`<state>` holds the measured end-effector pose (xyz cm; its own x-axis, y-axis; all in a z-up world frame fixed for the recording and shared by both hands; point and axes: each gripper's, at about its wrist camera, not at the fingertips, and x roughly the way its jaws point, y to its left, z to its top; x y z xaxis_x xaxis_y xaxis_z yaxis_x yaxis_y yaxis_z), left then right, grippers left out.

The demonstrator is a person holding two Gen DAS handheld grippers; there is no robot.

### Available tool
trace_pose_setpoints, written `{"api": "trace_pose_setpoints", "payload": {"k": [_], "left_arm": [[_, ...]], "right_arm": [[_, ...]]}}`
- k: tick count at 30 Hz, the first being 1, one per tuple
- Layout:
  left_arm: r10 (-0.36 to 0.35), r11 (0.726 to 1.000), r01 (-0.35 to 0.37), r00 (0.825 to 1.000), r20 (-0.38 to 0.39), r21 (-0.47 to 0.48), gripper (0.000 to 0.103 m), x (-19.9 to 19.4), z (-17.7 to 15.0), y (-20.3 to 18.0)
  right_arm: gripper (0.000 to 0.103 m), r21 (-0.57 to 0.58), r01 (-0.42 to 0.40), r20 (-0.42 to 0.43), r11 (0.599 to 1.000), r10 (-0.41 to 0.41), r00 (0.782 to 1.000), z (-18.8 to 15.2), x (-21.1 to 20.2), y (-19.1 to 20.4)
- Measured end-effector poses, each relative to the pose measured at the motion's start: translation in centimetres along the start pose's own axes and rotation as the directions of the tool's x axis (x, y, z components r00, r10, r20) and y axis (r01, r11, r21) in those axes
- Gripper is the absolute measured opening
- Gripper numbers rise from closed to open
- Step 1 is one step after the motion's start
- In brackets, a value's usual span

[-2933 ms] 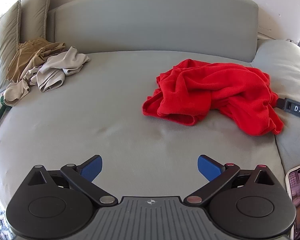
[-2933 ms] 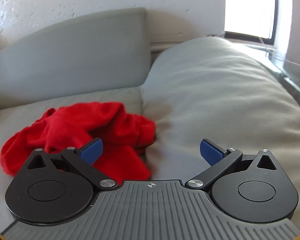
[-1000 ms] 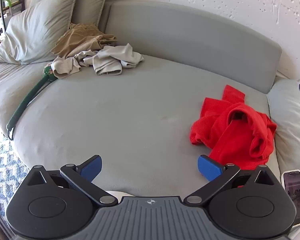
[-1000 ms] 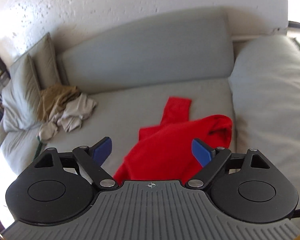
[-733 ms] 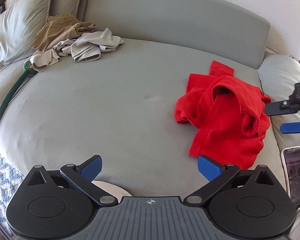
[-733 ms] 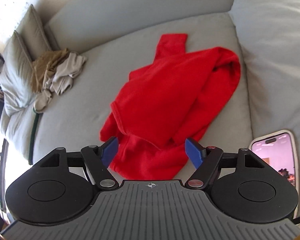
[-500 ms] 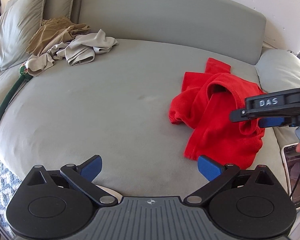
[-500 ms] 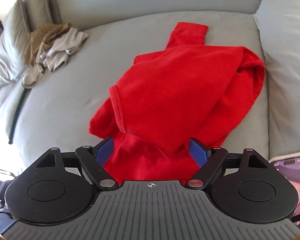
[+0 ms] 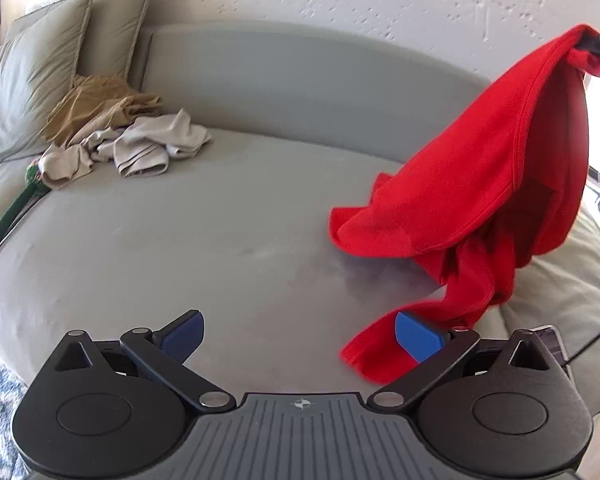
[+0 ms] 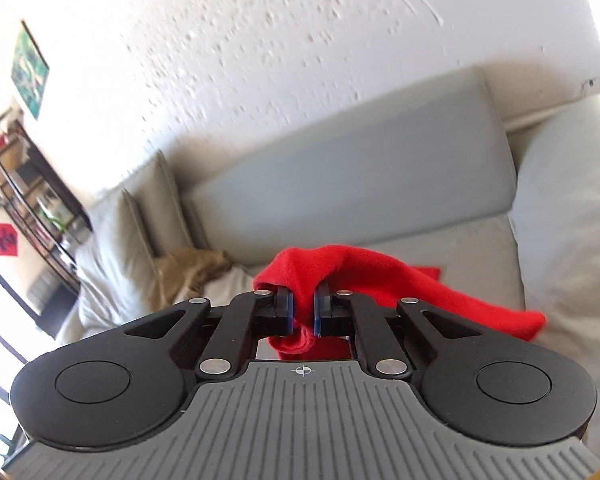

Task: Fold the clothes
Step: 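Lift the red garment with the right tool while the left tool grasps a hanging edge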

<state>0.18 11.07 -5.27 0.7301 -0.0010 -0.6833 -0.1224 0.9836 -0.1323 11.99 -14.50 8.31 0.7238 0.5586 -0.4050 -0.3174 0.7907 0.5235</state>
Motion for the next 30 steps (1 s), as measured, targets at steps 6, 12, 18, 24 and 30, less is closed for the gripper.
{"api": "trace_pose_setpoints", "payload": {"k": [6, 12, 18, 24, 30], "left_arm": [[-0.186, 0.981, 0.172, 0.965, 0.187, 0.088, 0.102, -4.7, 1.4, -3.0], [-0.317, 0.921, 0.23, 0.912, 0.26, 0.314, 0.101, -6.0, 1.4, -7.8], [-0.34, 0.903, 0.247, 0.911, 0.233, 0.35, 0.078, -4.1, 1.5, -11.8], [-0.188, 0.932, 0.086, 0.946, 0.265, 0.352, 0.014, -3.0, 1.5, -13.2], [-0.138, 0.963, 0.033, 0.914, 0.383, 0.269, 0.003, -6.5, 4.3, -8.9]], "right_arm": [[0.009, -0.057, -0.049, 0.105, 0.997, 0.054, 0.993, 2.2, -6.8, 4.1], [0.009, -0.012, -0.096, 0.088, 0.995, 0.097, 0.991, 1.9, -9.8, 4.6], [0.009, -0.01, -0.085, 0.075, 0.996, 0.086, 0.994, 0.9, -11.8, 4.1], [0.01, 0.01, -0.065, 0.077, 0.998, 0.064, 0.995, 0.0, -12.9, 2.7], [0.009, 0.059, 0.038, 0.126, 0.998, -0.045, 0.991, -0.3, -14.3, -0.5]]}}
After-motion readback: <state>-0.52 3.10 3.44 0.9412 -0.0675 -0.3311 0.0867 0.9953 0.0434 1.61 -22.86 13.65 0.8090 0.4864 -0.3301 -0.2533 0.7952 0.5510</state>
